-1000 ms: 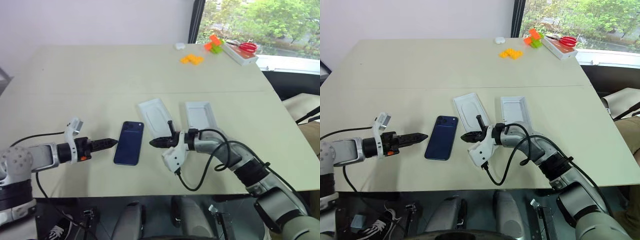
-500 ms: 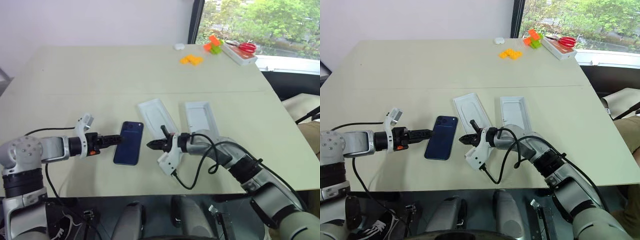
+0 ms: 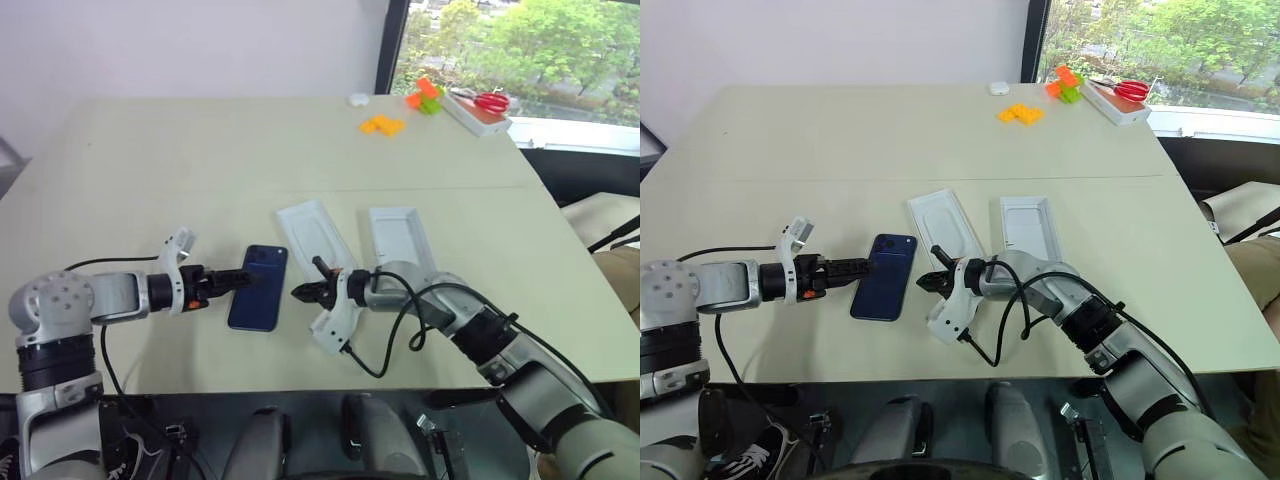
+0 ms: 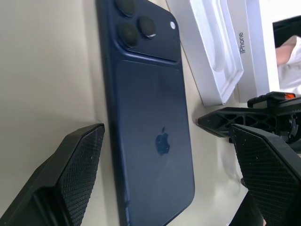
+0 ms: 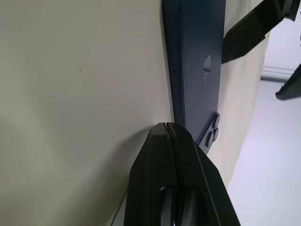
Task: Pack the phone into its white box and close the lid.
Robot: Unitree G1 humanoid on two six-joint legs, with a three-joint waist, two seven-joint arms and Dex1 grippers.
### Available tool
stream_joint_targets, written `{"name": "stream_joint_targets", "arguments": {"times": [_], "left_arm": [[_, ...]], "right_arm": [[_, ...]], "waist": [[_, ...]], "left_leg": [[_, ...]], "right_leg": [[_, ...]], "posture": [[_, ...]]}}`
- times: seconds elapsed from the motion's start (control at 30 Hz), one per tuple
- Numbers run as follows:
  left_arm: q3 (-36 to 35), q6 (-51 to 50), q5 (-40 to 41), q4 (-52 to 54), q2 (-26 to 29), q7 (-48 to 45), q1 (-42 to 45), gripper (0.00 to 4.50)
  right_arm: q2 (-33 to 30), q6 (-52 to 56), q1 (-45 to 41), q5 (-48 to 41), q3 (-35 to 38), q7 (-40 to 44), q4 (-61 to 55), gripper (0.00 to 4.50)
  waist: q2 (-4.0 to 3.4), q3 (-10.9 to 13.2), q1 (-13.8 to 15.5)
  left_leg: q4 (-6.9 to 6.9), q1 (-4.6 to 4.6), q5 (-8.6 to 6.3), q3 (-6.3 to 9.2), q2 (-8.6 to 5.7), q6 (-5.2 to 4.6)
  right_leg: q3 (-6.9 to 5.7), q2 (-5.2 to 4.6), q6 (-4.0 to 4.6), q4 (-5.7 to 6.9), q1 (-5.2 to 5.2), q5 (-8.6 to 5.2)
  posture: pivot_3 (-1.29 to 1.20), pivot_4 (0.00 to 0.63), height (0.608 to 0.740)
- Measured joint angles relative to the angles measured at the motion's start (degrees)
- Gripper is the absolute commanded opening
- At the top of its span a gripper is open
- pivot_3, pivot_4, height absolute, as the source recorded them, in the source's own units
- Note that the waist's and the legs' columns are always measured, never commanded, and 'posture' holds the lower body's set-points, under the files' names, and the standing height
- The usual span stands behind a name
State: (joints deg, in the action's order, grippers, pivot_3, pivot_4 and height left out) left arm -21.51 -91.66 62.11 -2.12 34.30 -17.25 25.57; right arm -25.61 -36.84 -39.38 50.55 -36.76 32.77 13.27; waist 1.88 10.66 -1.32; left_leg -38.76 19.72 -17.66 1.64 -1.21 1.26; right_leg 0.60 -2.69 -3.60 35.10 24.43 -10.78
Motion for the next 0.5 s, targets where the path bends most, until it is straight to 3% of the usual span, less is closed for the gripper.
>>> {"name": "stream_joint_targets", "arguments": {"times": [0.17, 0.5], "left_arm": [[0.43, -0.02, 2.84, -1.08, -0.14, 2.83, -0.13, 4.47], [0.37, 0.6, 8.61, -2.5, 0.49, 8.29, -0.78, 4.47]], "right_arm": [[2.52, -0.14, -2.3, 2.32, -1.66, -2.37, 4.04, 0.0], [4.35, -1.26, -5.68, 2.77, -2.62, -3.49, 9.47, 0.0]], "waist": [[0.68, -0.64, -1.13], [0.7, -0.8, -1.52]], "left_leg": [[0.57, -0.47, 0.08, 0.02, 0.03, 0.13], [0.67, -0.62, 0.1, 0.0, 0.06, 0.17]], "right_leg": [[0.09, 0.04, 0.22, -0.05, -0.24, -0.18], [0.14, 0.08, 0.26, -0.01, -0.26, -0.21]], "posture": [[0.0, 0.15, 0.74], [0.0, 0.15, 0.74]]}}
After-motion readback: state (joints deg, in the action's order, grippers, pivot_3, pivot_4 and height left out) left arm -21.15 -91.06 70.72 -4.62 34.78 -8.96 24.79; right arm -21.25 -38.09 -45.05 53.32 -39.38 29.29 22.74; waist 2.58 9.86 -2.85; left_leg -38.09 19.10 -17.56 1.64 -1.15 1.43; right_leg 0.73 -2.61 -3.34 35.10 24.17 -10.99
